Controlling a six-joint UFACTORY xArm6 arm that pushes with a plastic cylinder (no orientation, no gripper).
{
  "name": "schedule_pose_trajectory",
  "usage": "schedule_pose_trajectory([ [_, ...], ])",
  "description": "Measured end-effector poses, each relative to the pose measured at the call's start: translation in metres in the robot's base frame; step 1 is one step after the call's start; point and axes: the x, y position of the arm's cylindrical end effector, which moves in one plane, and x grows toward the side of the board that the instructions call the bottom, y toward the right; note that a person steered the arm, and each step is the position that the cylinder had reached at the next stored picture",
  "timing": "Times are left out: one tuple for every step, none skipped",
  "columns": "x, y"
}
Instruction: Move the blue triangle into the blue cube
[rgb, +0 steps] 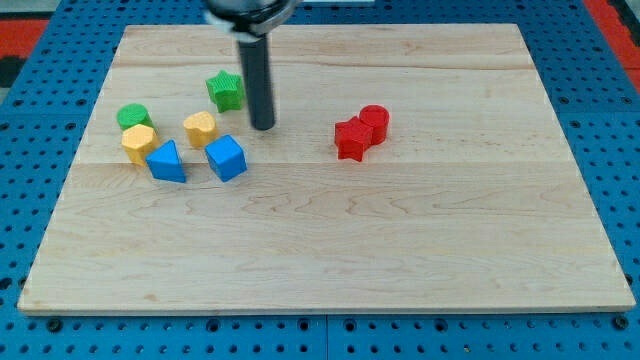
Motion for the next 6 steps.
schedule_pose_trajectory([
  [0.001,-0.059],
  [0.004,-0.105],
  [0.01,-0.147],
  [0.027,-0.137],
  [0.043,-0.101],
  [0.06,-0.072],
])
